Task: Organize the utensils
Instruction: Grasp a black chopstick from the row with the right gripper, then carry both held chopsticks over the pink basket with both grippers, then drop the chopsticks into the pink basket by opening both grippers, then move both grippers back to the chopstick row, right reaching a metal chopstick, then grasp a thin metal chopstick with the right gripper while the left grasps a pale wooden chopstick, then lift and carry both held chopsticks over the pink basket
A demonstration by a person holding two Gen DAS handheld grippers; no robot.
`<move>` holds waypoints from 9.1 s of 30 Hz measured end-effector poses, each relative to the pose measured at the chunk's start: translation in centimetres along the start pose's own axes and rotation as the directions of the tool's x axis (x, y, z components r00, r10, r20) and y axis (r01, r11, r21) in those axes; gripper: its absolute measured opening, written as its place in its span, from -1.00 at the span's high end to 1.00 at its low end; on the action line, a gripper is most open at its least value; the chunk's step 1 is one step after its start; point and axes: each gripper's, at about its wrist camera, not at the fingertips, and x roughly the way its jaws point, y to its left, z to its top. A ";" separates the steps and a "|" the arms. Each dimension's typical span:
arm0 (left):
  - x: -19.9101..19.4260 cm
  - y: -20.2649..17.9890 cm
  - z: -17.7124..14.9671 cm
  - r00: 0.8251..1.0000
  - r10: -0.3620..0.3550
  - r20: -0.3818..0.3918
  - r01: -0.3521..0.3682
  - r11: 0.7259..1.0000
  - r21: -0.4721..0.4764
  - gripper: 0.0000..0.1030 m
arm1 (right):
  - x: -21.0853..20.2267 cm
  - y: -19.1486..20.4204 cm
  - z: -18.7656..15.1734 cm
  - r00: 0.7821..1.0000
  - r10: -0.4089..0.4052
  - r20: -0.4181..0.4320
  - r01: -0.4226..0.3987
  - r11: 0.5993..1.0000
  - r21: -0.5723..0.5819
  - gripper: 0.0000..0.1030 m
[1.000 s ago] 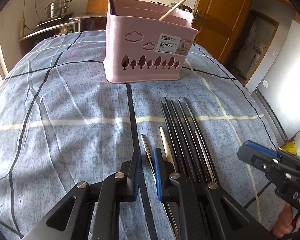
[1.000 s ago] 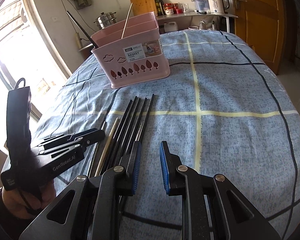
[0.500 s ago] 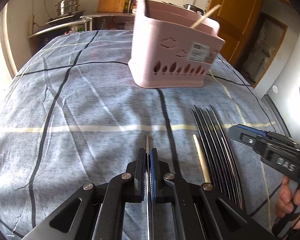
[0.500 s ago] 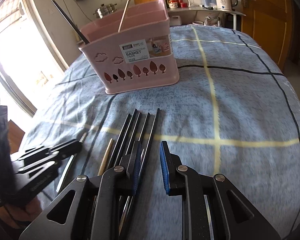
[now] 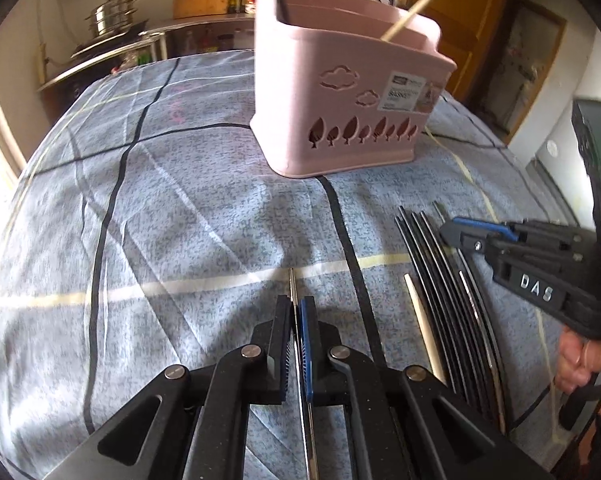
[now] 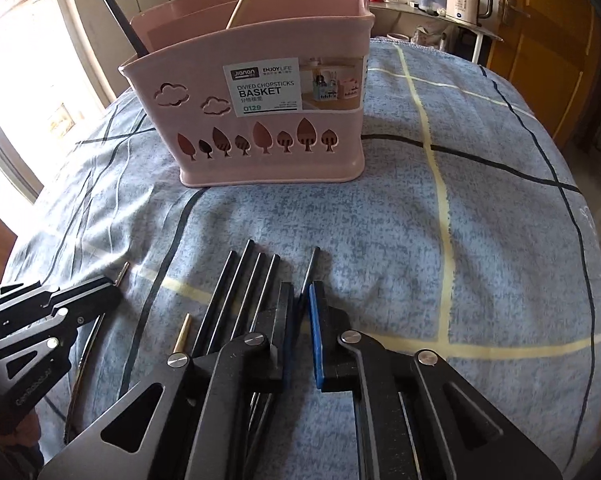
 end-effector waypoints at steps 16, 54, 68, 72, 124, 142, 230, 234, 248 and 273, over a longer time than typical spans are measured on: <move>-5.3 -0.4 2.3 0.994 -0.035 0.107 0.035 0.999 0.006 0.93 | -6.1 -1.1 0.8 0.989 0.085 0.118 -0.090 0.995 0.040 0.90; -18.2 -1.9 10.2 0.940 -0.105 0.325 0.079 0.993 0.092 0.93 | -20.7 0.0 6.1 0.890 0.101 0.444 -0.084 0.995 -0.057 0.91; -19.2 -1.5 16.8 0.912 -0.088 0.401 0.056 0.994 0.091 0.93 | -22.7 1.3 12.0 0.827 0.139 0.545 -0.114 0.990 -0.078 0.91; -18.1 -1.0 18.0 0.915 -0.069 0.398 0.040 0.996 0.081 0.93 | -22.5 1.5 13.5 0.816 0.144 0.559 -0.123 0.989 -0.075 0.91; -16.8 0.6 6.2 0.903 -0.053 0.426 0.060 0.998 -0.004 0.80 | -18.5 -0.4 4.6 0.881 0.132 0.454 -0.133 0.991 -0.028 0.58; -15.8 -2.5 -3.9 0.923 -0.076 0.377 0.080 0.997 0.005 0.80 | -16.0 -1.1 -6.2 0.934 0.130 0.333 -0.150 0.988 0.037 0.58; -1.2 -2.5 -3.0 0.996 -0.083 -0.012 0.083 0.996 -0.021 0.84 | -4.4 -3.1 -7.2 0.999 0.038 0.004 -0.038 0.994 0.106 0.88; -0.9 -3.2 -2.4 0.996 -0.080 -0.029 0.080 0.997 0.005 0.66 | -3.9 -2.9 -6.2 1.000 0.021 -0.015 -0.019 0.996 0.086 0.88; -2.2 -3.1 -0.5 0.997 -0.082 0.000 0.082 0.997 -0.014 0.91 | -5.8 -2.4 -4.8 0.998 0.050 0.046 -0.053 0.997 0.059 0.93; -15.1 -3.3 7.1 0.948 -0.116 0.296 0.091 0.991 0.098 0.93 | -17.1 -2.4 1.2 0.935 0.048 0.351 -0.052 0.999 0.003 0.93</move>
